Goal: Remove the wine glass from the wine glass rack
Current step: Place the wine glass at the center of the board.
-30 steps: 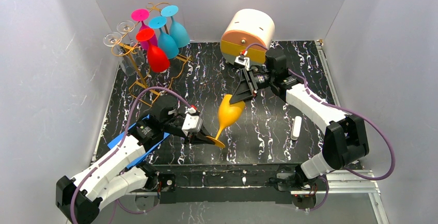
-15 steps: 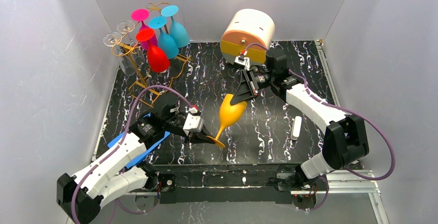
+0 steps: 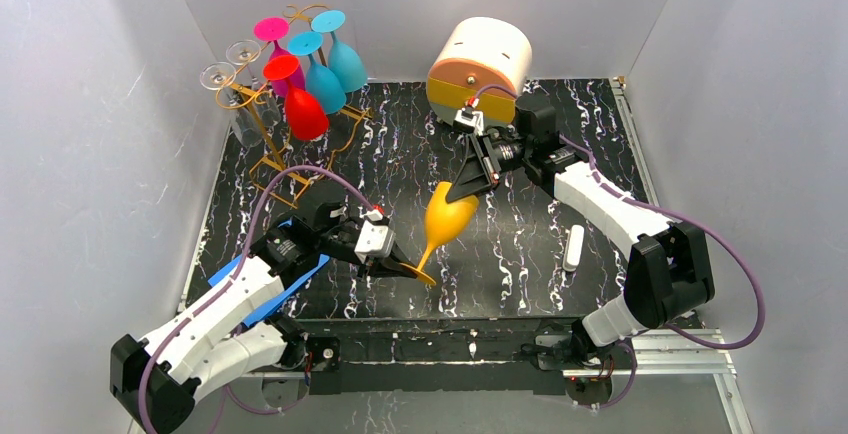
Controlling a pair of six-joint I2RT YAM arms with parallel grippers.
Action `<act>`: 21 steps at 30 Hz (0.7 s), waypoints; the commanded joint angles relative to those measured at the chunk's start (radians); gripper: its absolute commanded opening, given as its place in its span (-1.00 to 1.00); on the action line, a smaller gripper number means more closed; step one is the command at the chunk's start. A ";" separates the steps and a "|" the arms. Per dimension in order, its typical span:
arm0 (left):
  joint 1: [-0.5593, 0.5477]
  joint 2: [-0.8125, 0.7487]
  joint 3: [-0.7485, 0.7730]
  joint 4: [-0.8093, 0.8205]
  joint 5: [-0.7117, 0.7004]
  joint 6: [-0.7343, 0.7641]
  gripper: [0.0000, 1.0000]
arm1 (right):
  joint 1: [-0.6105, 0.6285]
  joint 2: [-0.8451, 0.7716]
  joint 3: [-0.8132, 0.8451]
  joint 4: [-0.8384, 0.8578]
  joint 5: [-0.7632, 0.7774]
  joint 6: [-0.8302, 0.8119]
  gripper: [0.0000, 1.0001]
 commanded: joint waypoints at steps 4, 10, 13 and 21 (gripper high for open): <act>0.001 -0.008 0.020 -0.054 -0.014 -0.012 -1.00 | -0.029 0.003 0.053 0.022 -0.012 0.022 -0.48; 0.001 -0.010 0.037 -0.093 -0.024 0.028 -1.00 | -0.028 0.001 0.059 0.017 -0.012 0.020 -0.83; 0.001 -0.011 0.039 -0.106 -0.019 0.042 -1.00 | -0.028 -0.014 0.055 0.014 -0.009 0.016 -0.80; 0.000 0.009 0.053 -0.123 -0.006 0.063 -1.00 | -0.028 -0.048 0.023 0.013 -0.006 0.003 -0.53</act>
